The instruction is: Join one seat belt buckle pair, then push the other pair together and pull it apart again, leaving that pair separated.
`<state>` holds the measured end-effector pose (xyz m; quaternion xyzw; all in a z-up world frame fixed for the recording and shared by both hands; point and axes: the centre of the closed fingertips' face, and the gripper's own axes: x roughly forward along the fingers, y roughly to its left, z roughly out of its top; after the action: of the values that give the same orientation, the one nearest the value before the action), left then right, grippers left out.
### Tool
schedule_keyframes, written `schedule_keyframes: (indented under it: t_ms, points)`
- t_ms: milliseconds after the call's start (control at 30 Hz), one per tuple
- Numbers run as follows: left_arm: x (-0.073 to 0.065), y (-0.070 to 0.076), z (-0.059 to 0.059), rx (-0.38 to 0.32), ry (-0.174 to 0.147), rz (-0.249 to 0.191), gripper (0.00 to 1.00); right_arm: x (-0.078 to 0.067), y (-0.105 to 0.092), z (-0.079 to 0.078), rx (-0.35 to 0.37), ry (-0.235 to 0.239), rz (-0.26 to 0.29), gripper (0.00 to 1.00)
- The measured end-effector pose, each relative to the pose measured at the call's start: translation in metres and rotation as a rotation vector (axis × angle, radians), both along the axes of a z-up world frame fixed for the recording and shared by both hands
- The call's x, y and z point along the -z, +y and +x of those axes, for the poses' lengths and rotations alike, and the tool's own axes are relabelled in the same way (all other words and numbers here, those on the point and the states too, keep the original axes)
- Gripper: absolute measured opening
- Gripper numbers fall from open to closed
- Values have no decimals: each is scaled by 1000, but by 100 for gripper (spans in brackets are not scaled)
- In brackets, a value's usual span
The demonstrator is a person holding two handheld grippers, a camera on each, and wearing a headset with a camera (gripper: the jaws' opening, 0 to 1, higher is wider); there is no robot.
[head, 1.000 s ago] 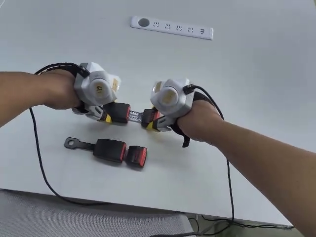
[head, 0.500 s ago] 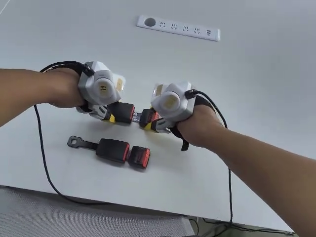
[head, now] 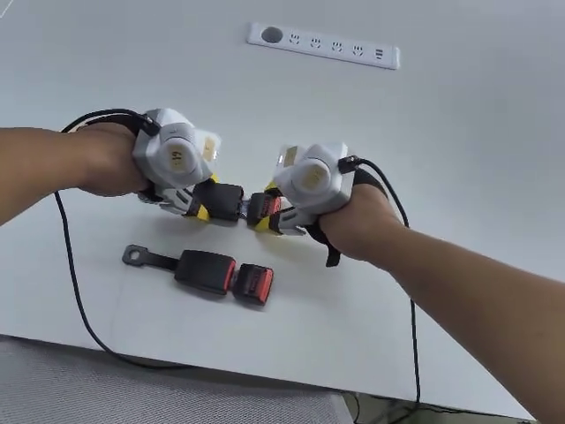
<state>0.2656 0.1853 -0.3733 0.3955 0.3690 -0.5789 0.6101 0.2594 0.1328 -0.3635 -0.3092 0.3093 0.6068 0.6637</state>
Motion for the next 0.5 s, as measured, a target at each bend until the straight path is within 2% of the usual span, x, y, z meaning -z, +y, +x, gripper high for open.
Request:
schedule_keyframes:
  t_ms: [367, 500]
  points:
    - [0, 0, 0, -15, 2, 15, 32, -2, 0, 0, 1, -16, -10, 31]
    - [1, 1, 0, -15, 5, 24, 33, -2, -13, -1, 8, -13, -29, 31]
